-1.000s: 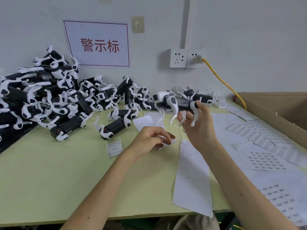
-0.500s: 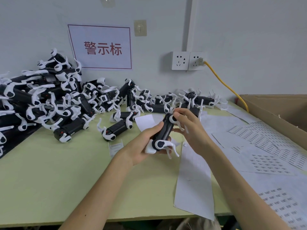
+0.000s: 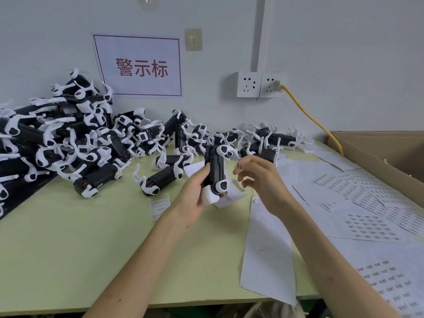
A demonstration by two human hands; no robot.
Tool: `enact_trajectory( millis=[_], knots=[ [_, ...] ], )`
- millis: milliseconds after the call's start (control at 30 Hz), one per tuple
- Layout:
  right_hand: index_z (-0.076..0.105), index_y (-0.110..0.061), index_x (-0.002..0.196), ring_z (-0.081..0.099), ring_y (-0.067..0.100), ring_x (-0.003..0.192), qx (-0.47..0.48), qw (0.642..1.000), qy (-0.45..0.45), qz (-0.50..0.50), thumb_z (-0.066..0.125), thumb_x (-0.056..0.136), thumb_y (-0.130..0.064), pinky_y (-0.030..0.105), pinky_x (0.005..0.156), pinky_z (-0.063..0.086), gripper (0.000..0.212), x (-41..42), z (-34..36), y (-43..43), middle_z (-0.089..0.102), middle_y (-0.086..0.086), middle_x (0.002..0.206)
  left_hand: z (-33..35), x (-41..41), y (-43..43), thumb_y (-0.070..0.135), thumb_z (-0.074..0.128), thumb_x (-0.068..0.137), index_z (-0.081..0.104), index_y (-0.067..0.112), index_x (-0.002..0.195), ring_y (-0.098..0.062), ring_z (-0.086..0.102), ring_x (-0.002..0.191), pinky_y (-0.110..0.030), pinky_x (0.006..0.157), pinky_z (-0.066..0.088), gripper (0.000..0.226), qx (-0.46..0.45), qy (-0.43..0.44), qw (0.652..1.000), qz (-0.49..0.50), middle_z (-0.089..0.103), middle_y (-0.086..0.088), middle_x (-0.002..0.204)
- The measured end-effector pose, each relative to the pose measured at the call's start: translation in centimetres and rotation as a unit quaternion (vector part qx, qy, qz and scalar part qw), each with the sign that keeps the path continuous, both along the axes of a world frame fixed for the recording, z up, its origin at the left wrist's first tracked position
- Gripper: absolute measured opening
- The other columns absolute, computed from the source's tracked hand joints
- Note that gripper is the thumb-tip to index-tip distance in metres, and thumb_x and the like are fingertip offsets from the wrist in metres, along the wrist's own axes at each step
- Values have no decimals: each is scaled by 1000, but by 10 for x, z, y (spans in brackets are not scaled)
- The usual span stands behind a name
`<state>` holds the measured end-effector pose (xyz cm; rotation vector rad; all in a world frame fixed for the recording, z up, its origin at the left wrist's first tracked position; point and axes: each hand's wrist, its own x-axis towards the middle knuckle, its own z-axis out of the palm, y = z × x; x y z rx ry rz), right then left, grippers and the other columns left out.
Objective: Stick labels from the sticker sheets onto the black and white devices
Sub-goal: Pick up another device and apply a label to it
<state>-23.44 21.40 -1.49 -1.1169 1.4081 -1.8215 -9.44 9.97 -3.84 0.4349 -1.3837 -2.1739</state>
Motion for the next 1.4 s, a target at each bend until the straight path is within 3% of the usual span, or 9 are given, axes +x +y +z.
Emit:
enact_trajectory(
  millis=[133, 267, 433, 600, 867, 1400],
  knots=[
    [64, -15, 79, 61, 15, 84, 18, 999, 47, -1, 62, 98, -10, 21, 69, 45, 20, 3, -2, -1, 69, 4, 89, -1, 0, 2, 52, 47, 104, 75, 24, 120, -22, 68, 118, -41, 101, 51, 43, -56, -5, 998, -15, 72, -5, 128],
    [65, -11, 84, 66, 13, 87, 12, 998, 56, -4, 60, 100, -7, 19, 69, 49, 17, 4, -2, -1, 66, 3, 92, -2, 0, 6, 45, 48, 106, 63, 21, 135, -22, 64, 125, -38, 101, 50, 41, -109, -18, 994, -1, 69, -3, 133],
    [66, -11, 84, 69, 16, 85, 15, 998, 62, -13, 62, 99, -9, 23, 74, 52, 16, 6, -2, -1, 66, -5, 84, -1, -3, 10, 40, 45, 108, 59, 23, 135, -14, 64, 123, -36, 109, 46, 35, -140, -53, 988, 31, 71, 3, 129],
    [68, -10, 84, 70, 15, 82, 12, 997, 75, -32, 62, 99, -7, 25, 74, 55, 16, 6, -3, -2, 70, -4, 81, -6, -5, 9, 41, 46, 108, 58, 28, 133, -13, 60, 129, -45, 119, 37, 31, -156, -62, 985, 40, 70, 6, 131],
    [70, -11, 83, 71, 14, 80, 10, 995, 86, -51, 65, 97, -9, 24, 73, 55, 15, 5, -5, -3, 71, -7, 77, -5, -4, 11, 54, 54, 90, 55, 31, 135, -7, 58, 129, -42, 119, 35, 50, -182, -51, 981, 37, 68, 13, 131],
    [70, -14, 82, 72, 14, 77, 17, 993, 95, -64, 66, 97, -11, 28, 76, 56, 16, 4, -8, -7, 71, -5, 75, -8, -6, 11, 51, 55, 91, 51, 30, 137, -10, 58, 131, -44, 119, 35, 51, -192, -52, 979, 41, 67, 12, 134]
  ],
)
